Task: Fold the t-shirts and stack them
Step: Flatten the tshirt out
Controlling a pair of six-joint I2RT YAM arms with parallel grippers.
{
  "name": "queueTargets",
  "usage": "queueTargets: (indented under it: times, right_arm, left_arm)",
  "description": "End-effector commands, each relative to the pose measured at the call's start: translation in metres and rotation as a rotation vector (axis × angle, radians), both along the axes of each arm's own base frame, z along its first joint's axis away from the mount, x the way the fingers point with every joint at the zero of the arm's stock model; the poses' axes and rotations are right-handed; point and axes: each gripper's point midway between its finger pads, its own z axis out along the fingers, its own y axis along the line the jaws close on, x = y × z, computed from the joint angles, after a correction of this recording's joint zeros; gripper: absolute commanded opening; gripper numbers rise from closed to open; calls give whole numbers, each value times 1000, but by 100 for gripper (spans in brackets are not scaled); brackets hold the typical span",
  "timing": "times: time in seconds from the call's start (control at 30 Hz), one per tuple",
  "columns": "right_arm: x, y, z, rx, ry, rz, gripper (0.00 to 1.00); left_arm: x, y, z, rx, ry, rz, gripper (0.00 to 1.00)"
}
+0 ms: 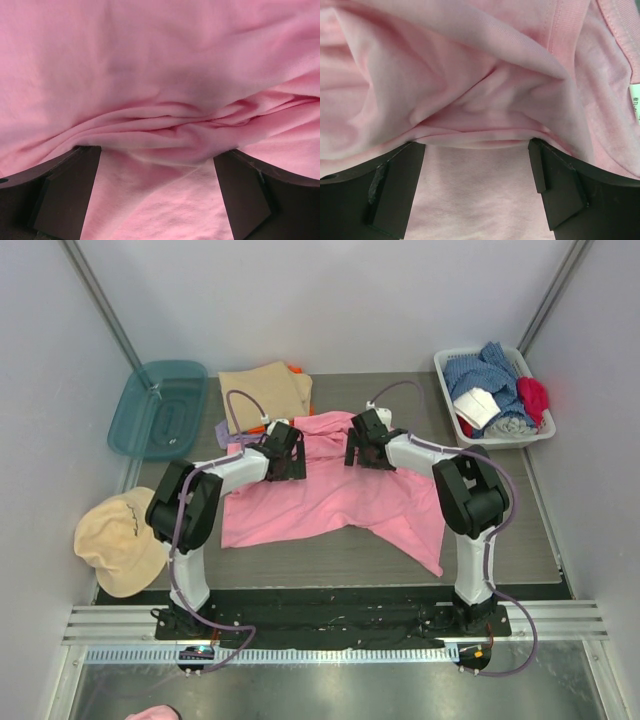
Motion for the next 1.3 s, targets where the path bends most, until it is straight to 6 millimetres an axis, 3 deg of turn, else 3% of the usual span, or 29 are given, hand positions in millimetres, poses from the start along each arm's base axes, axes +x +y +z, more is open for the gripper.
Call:
queueTargets:
  times: [0.0, 0.03, 0.13, 0.17, 0.23, 0.27, 0.3, 0.33, 0.37, 0.4, 0.43, 0.47, 0.5, 0.53, 0.57, 0.63, 0.67, 0.77, 0.87, 0.97, 1.1, 1.27]
  right_arm:
    - [25, -6, 5, 3, -7, 5, 93]
    - [28, -7, 10, 1, -18, 10, 93]
    - [36, -5, 53, 34, -105, 25, 93]
    - [35, -5, 82, 55, -162, 27, 93]
    - [30, -9, 108, 69, -205, 33, 93]
    - [22, -11, 137, 92, -256, 34, 93]
    - [14, -15, 144, 94, -255, 36, 93]
    - [7, -19, 156, 98, -268, 32, 93]
    - [-4, -23, 154, 99, -252, 28, 93]
    - [-19, -31, 170, 110, -267, 22, 93]
    - [-28, -35, 172, 113, -259, 17, 93]
    - [-42, -40, 163, 112, -226, 5, 93]
    - [-59, -46, 170, 119, -214, -1, 93]
    - [-70, -48, 167, 124, -197, -5, 93]
    - [-84, -53, 157, 124, -163, -24, 92]
    - [-114, -58, 154, 117, -126, -33, 92]
    - [-127, -64, 141, 94, -97, -54, 92]
    - [-167, -70, 126, 74, -38, -93, 92]
    - [-201, -77, 110, 64, 7, -136, 92]
    - [-214, -79, 91, 97, 25, -166, 92]
    - [-216, -82, 71, 79, 40, -174, 92]
    - [-225, -82, 36, 33, 119, -140, 91]
  left_arm:
    - [9, 9, -13, 17, 38, -13, 100]
    - [13, 7, -9, 14, 28, -19, 100]
    - [26, -2, 27, -25, -48, -43, 100]
    - [29, -5, 55, -52, -103, -57, 100]
    - [30, -12, 85, -101, -157, -81, 100]
    - [28, -14, 102, -125, -187, -90, 100]
    - [25, -14, 131, -159, -241, -94, 100]
    - [18, -15, 142, -171, -248, -102, 100]
    - [12, -13, 152, -183, -260, -102, 100]
    - [-1, -9, 167, -210, -283, -95, 100]
    - [-13, -9, 168, -222, -275, -93, 100]
    - [-30, -3, 150, -215, -238, -85, 100]
    - [-44, 0, 162, -252, -269, -61, 100]
    - [-58, -1, 155, -252, -256, -63, 100]
    - [-78, 8, 127, -216, -213, -47, 100]
    - [-104, 5, 117, -236, -204, -38, 100]
    - [-119, 12, 94, -212, -161, -26, 100]
    - [-151, 5, 69, -226, -112, -28, 100]
    - [-163, -11, 64, -211, -119, -66, 100]
    - [-163, -27, 62, -208, -101, -100, 100]
    - [-160, -39, 63, -209, -104, -122, 100]
    - [-155, -36, 66, -194, -130, -114, 100]
